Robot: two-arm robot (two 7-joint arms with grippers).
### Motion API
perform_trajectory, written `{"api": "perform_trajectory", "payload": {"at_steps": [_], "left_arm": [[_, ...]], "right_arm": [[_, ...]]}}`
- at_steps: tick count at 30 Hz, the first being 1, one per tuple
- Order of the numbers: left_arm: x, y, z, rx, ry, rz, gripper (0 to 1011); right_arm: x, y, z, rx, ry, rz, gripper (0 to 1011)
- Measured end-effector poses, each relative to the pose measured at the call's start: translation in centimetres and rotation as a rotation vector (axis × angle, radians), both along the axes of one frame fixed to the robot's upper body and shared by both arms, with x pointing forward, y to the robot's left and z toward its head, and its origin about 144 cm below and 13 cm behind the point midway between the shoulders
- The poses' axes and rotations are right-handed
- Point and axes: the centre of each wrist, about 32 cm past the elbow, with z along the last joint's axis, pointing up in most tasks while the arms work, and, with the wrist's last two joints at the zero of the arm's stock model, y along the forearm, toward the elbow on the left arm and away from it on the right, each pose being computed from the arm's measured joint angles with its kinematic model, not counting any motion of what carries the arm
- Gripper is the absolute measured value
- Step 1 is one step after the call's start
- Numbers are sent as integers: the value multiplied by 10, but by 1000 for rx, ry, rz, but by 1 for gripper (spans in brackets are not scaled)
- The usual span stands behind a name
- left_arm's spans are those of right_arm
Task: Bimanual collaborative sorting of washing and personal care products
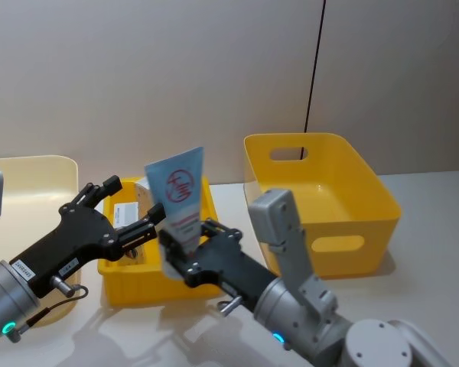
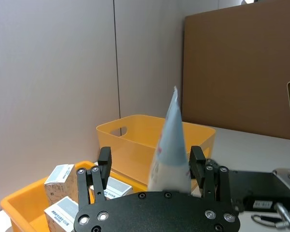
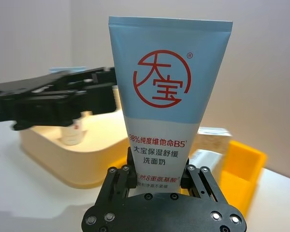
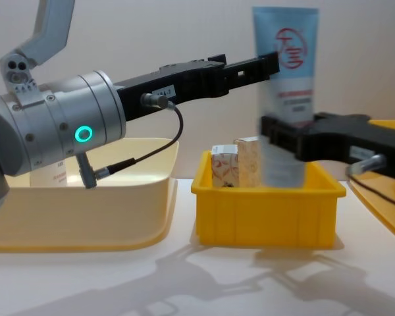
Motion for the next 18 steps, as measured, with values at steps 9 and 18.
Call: {"api": "perform_trajectory", "payload": {"at_steps": [9, 18], "left_arm": [[0, 0, 0, 0, 0, 0, 1003], [0, 0, 0, 0, 0, 0, 1002]], "right_arm": [[-5, -24, 6, -9, -60, -128, 451], [-1, -50, 16, -20, -154, -264, 451]]}}
